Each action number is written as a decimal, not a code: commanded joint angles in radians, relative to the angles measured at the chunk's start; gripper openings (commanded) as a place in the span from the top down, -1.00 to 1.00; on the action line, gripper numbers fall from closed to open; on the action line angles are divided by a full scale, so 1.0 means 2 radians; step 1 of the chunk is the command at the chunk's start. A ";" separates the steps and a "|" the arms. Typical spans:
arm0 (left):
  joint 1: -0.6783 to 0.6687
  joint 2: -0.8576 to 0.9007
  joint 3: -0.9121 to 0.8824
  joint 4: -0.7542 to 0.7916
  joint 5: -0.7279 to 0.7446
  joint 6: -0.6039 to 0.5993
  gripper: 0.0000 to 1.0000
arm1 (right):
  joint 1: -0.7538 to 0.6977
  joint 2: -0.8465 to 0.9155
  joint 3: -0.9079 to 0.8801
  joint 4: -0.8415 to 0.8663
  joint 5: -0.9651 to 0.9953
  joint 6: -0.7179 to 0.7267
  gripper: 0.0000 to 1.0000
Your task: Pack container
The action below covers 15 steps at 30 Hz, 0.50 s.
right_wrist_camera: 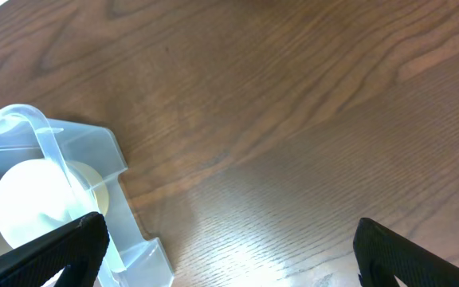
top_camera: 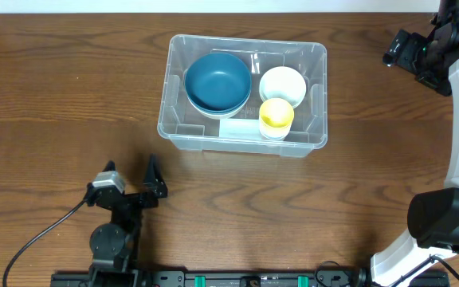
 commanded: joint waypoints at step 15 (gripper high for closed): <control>0.003 -0.003 -0.005 -0.036 0.003 0.035 -0.96 | -0.001 -0.008 0.006 0.000 0.004 -0.001 -0.98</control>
